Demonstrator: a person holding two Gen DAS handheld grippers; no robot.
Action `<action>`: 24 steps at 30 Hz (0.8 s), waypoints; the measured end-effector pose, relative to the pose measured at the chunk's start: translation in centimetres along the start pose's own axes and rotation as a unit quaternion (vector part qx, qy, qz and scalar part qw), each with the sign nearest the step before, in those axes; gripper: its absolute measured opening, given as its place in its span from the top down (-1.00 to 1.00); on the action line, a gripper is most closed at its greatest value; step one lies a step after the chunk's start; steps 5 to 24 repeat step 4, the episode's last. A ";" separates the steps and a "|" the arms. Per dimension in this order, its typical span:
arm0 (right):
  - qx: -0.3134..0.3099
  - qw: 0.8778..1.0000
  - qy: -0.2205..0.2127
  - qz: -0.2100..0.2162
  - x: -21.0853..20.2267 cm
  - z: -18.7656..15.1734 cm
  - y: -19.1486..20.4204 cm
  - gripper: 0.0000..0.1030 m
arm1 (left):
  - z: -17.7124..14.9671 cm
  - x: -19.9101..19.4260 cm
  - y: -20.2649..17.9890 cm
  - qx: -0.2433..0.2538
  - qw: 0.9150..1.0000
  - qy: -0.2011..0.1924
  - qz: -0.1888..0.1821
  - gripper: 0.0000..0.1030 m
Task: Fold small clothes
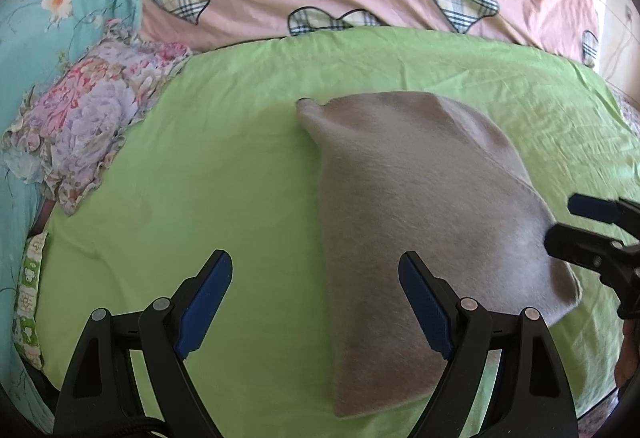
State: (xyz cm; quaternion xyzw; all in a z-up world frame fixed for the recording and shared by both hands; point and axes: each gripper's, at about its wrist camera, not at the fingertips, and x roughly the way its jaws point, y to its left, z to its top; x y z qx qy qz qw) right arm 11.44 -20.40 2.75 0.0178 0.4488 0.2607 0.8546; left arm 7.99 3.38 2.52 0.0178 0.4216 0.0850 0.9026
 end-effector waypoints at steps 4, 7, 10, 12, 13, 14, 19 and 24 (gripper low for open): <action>0.005 1.000 0.001 0.003 0.4 -0.2 -0.1 -0.79 | 0.0 0.4 0.6 -0.013 1.000 0.009 -0.002 -0.67; 0.005 1.000 0.001 0.003 0.4 -0.2 -0.1 -0.79 | 0.0 0.4 0.6 -0.013 1.000 0.009 -0.002 -0.67; 0.005 1.000 0.001 0.003 0.4 -0.2 -0.1 -0.79 | 0.0 0.4 0.6 -0.013 1.000 0.009 -0.002 -0.67; 0.005 1.000 0.001 0.003 0.4 -0.2 -0.1 -0.79 | 0.0 0.4 0.6 -0.013 1.000 0.009 -0.002 -0.67; 0.005 1.000 0.001 0.003 0.4 -0.2 -0.1 -0.79 | 0.0 0.4 0.6 -0.013 1.000 0.009 -0.002 -0.67; 0.005 1.000 0.001 0.003 0.4 -0.2 -0.1 -0.79 | 0.0 0.4 0.6 -0.013 1.000 0.009 -0.002 -0.67; 0.005 1.000 0.001 0.003 0.4 -0.2 -0.1 -0.79 | 0.0 0.4 0.6 -0.013 1.000 0.009 -0.002 -0.67; 0.005 1.000 0.001 0.003 0.4 -0.2 -0.1 -0.79 | 0.0 0.4 0.6 -0.013 1.000 0.009 -0.002 -0.67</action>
